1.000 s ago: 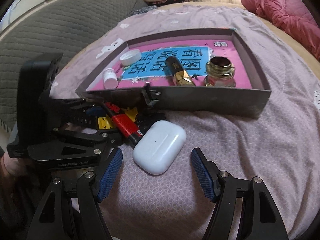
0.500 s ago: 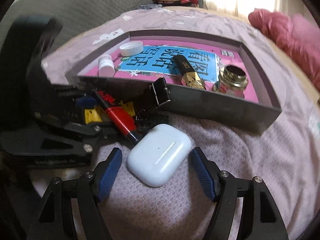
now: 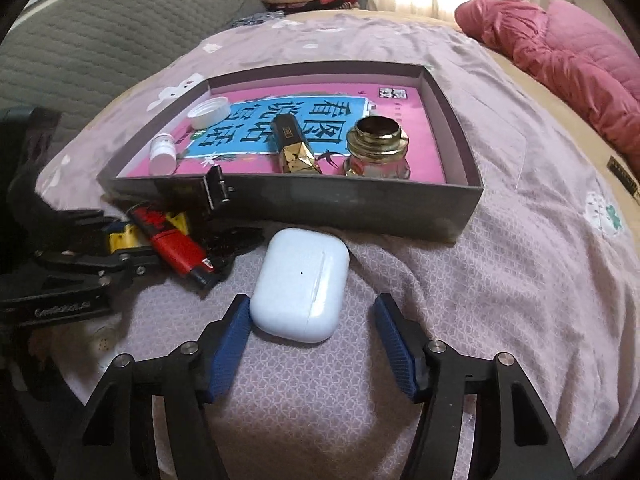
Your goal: Organize rigid objects
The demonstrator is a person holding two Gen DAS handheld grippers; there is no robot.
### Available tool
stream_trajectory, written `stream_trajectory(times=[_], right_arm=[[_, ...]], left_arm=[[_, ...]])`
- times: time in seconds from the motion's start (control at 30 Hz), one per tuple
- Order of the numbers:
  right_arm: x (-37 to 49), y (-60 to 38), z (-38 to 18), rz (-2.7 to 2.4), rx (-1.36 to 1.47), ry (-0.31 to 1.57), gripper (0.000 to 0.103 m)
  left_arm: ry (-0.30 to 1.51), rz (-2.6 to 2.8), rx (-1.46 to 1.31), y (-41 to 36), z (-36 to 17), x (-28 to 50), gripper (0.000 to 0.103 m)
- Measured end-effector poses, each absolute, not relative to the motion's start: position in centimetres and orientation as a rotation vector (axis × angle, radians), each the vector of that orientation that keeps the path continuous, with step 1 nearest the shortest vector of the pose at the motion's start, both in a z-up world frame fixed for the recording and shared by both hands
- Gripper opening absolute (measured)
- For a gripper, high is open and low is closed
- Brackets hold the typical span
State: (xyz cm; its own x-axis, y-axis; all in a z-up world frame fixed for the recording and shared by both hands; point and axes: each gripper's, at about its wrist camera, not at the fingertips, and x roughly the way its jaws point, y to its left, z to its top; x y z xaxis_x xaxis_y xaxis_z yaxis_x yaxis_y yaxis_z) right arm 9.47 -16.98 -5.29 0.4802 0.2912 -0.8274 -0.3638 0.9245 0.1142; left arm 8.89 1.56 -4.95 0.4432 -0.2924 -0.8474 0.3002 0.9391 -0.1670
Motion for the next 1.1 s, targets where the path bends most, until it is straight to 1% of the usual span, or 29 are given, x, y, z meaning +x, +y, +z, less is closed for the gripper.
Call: stream_trajectory(times=[0.37,0.43,0.47,0.53,0.57,0.7,0.87,0.97,1.1], right_arm=[[10.3,-16.0,-6.2,0.389,-0.088,0.987,0.067],[10.4,-16.0,-6.2,0.387,-0.091,0.984,0.065],[10.6,-16.0,-6.1,0.387,-0.089,0.984,0.061],[10.7,-16.1,-6.0,0.392,-0.082,0.98,0.051],[10.8,-16.2,-5.9,0.395,-0.079,0.981,0.049],[10.9,-16.7,-5.8,0.412,-0.051,0.991,0.048],[10.8,-17.5,-5.4,0.434,0.019,1.003,0.047],[10.7,-17.7,-5.1,0.447,0.04,1.007,0.047],[10.4,-17.8,-4.9,0.462,0.058,1.006,0.047]], left_arm=[[1.009,-0.351,0.08,0.3,-5.4,9.2,0.038],[1.004,-0.348,0.08,0.3,-5.4,9.2,0.038],[1.002,-0.345,0.079,0.3,-5.4,9.2,0.038],[0.999,-0.341,0.076,0.2,-5.4,9.2,0.037],[1.002,-0.341,0.065,0.3,-5.3,9.2,0.037],[1.022,-0.347,-0.001,1.1,-5.0,9.1,0.036],[1.032,-0.328,-0.032,1.8,-4.4,8.2,0.036],[1.035,-0.307,-0.047,2.2,-3.9,7.8,0.033],[1.017,-0.265,-0.056,2.9,-3.2,7.0,0.033]])
